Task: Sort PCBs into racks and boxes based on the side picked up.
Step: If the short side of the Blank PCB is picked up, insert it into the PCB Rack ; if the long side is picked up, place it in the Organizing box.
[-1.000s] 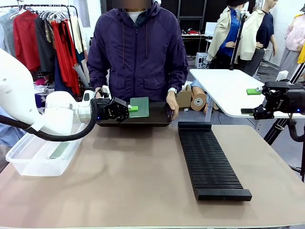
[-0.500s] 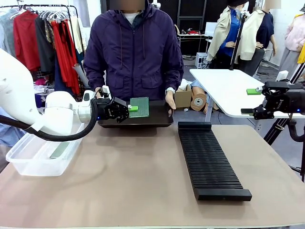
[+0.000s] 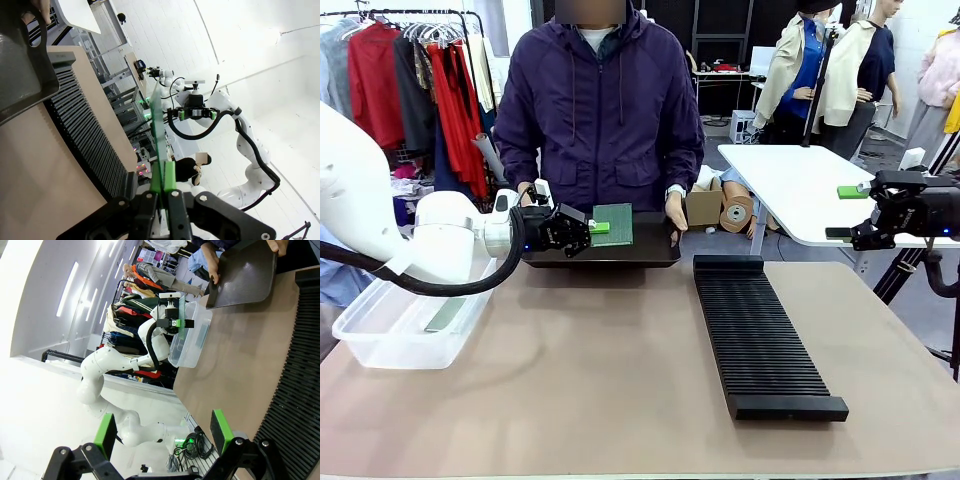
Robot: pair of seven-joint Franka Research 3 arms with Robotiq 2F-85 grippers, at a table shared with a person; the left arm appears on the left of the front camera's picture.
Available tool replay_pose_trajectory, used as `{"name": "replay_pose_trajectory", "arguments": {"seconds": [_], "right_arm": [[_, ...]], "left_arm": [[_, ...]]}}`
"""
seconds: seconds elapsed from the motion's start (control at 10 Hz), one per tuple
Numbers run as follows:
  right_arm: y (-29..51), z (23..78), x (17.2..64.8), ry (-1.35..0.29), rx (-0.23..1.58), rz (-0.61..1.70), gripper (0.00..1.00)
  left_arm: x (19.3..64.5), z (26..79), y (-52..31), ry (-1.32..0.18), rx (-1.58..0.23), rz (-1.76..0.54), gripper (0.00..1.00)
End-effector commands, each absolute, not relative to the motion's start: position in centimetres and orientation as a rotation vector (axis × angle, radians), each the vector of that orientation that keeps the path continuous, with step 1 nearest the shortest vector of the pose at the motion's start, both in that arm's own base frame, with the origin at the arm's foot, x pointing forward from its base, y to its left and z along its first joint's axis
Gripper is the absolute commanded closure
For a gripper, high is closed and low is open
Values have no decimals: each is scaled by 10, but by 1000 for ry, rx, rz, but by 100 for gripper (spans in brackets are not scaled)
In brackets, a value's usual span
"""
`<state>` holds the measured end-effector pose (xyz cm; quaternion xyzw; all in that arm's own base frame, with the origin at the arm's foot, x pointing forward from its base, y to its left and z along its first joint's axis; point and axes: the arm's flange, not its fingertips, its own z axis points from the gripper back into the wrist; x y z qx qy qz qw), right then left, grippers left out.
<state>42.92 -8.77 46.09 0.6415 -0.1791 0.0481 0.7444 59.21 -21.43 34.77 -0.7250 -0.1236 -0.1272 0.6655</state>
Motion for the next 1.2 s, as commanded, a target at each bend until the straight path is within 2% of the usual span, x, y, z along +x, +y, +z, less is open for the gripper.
{"name": "replay_pose_trajectory", "arguments": {"seconds": [0.0, 0.3, 0.8, 1.1], "right_arm": [[-87, 462, 428, -399, 1405, 110, 0], [-87, 462, 428, -399, 1405, 110, 0], [-87, 462, 428, -399, 1405, 110, 0], [-87, 462, 428, -399, 1405, 110, 0]], "left_arm": [[592, 349, -214, -287, -1638, -292, 100], [592, 348, -214, -279, -1637, -287, 100], [599, 381, -133, -276, -1468, -201, 100], [604, 406, -71, -227, -1224, -211, 100]]}}
